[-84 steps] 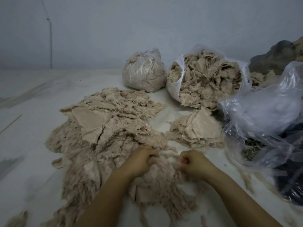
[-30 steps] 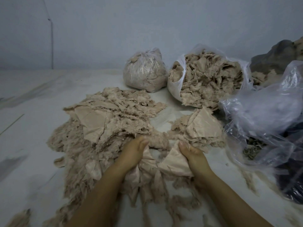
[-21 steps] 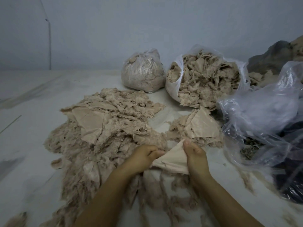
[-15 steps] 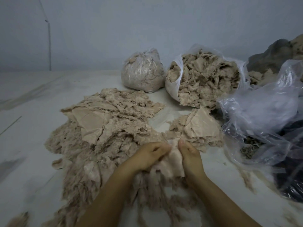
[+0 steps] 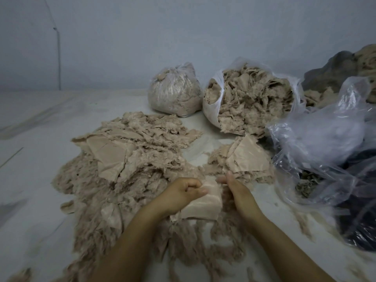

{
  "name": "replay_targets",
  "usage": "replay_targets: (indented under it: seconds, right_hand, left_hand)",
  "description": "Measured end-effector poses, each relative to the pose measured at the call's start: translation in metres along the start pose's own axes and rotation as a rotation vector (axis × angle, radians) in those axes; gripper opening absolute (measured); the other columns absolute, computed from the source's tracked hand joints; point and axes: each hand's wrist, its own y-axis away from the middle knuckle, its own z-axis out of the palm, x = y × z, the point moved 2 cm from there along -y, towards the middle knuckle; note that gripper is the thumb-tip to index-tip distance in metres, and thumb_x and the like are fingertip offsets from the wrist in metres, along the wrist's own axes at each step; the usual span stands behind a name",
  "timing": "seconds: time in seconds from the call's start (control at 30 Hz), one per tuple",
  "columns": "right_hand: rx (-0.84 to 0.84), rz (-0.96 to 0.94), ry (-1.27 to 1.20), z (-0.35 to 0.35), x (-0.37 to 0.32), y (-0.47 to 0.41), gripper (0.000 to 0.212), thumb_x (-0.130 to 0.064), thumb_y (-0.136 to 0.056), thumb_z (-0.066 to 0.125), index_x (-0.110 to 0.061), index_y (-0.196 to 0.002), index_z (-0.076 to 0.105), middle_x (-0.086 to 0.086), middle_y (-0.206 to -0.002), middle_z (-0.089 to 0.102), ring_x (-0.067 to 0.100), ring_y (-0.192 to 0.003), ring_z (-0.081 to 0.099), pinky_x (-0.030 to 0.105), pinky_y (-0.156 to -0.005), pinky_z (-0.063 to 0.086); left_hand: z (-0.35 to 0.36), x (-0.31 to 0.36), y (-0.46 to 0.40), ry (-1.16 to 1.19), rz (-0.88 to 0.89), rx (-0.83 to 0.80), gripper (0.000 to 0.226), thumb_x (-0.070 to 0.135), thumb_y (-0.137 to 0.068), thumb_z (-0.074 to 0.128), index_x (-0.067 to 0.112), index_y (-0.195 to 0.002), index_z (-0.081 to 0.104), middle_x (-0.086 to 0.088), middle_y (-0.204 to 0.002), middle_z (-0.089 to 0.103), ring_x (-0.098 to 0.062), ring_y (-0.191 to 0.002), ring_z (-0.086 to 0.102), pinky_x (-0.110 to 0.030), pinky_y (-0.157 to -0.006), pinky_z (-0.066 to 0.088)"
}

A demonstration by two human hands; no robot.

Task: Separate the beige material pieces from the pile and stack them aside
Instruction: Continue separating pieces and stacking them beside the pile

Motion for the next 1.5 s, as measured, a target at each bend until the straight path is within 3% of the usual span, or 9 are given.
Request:
replay_targets:
  seconds: [0.2,0.37,0.57,0.77,0.97,1.17,1.33,1.4,1.5]
  right_hand:
    - [0.042,-0.144,0.108,-0.004,-0.001,0.000,0.029,-0.027,-0.095,0.056,-0.015,-0.068,0.059,-0.011,-0.051,0.053,0.007,-0.050,0.046,0.014,-0.049,0.038]
    - [-0.478,-0.177,0.571,-0.004,0.010,0.017,0.023,-0.023,-0.081,0.076,-0.035,-0.066,0.063,-0.025,-0.058,0.061,-0.006,-0.057,0.055,0.009,-0.058,0.040]
    - [-0.738,-0.041,0.868,-0.041,-0.005,0.017,0.025,-0.021,-0.074,0.080,-0.036,-0.060,0.065,-0.017,-0.061,0.061,-0.004,-0.058,0.053,0.019,-0.062,0.045]
    - [-0.245,-0.097,0.371,-0.014,-0.026,0.005,0.049,-0.066,-0.070,0.061,-0.025,-0.098,0.064,-0.011,-0.092,0.065,0.006,-0.082,0.060,0.023,-0.076,0.050]
    - [0.129,-0.270,-0.130,0.017,-0.028,-0.006,0.031,-0.017,-0.092,0.061,-0.014,-0.063,0.050,-0.012,-0.051,0.045,0.003,-0.049,0.040,0.016,-0.048,0.034]
    - [0.203,-0.309,-0.147,0.012,-0.023,-0.014,0.043,-0.017,-0.092,0.062,-0.027,-0.051,0.057,-0.014,-0.046,0.044,-0.002,-0.044,0.037,0.011,-0.043,0.032]
    - [0.248,-0.277,-0.146,-0.014,-0.032,-0.031,0.040,-0.024,-0.091,0.063,-0.002,-0.062,0.046,0.002,-0.057,0.036,0.016,-0.053,0.030,0.025,-0.050,0.025]
    - [0.176,-0.253,-0.153,-0.011,-0.036,-0.034,0.041,-0.026,-0.089,0.065,0.006,-0.069,0.049,0.007,-0.064,0.039,0.020,-0.060,0.032,0.029,-0.055,0.028]
    - [0.063,-0.234,-0.212,0.001,-0.041,-0.033,0.047,-0.030,-0.086,0.067,0.013,-0.080,0.052,0.011,-0.071,0.047,0.023,-0.067,0.040,0.036,-0.062,0.033]
  left_hand:
    - [-0.019,0.001,0.002,0.152,0.045,0.313,0.025,0.015,-0.094,0.055,0.007,-0.071,0.057,-0.002,-0.062,0.048,-0.012,-0.056,0.044,-0.016,-0.050,0.036]
    - [-0.022,0.002,-0.001,0.095,0.099,0.291,0.030,0.015,-0.095,0.055,-0.009,-0.076,0.054,-0.010,-0.066,0.036,-0.018,-0.058,0.033,-0.022,-0.052,0.031]
    - [-0.033,-0.003,-0.001,0.198,0.112,0.489,0.026,0.018,-0.095,0.054,0.014,-0.070,0.060,0.005,-0.057,0.043,-0.012,-0.053,0.038,-0.025,-0.054,0.031]
    - [-0.010,0.007,-0.005,0.137,0.142,0.235,0.024,0.020,-0.093,0.056,0.013,-0.074,0.068,-0.003,-0.066,0.051,-0.015,-0.061,0.045,-0.025,-0.058,0.038]
    - [0.004,-0.005,-0.009,0.075,0.135,0.305,0.032,0.022,-0.097,0.048,0.012,-0.067,0.053,0.008,-0.059,0.050,-0.008,-0.055,0.045,-0.026,-0.056,0.037]
    - [-0.002,-0.015,-0.011,-0.001,0.104,0.372,0.036,0.029,-0.097,0.047,0.010,-0.067,0.051,0.007,-0.055,0.046,-0.006,-0.050,0.041,-0.024,-0.050,0.034]
    - [-0.012,-0.026,-0.006,0.021,0.068,0.436,0.040,0.043,-0.092,0.044,0.012,-0.067,0.051,0.012,-0.042,0.045,-0.001,-0.039,0.031,-0.018,-0.043,0.029]
    - [-0.004,-0.021,-0.007,0.128,0.020,0.331,0.043,0.056,-0.079,0.049,0.018,-0.092,0.063,0.006,-0.072,0.069,-0.001,-0.038,0.044,-0.016,-0.040,0.033]
    - [0.016,-0.013,-0.015,0.271,-0.096,0.096,0.098,0.054,-0.063,0.076,0.023,-0.143,0.029,-0.002,-0.124,0.062,-0.008,-0.055,0.063,-0.017,-0.043,0.042]
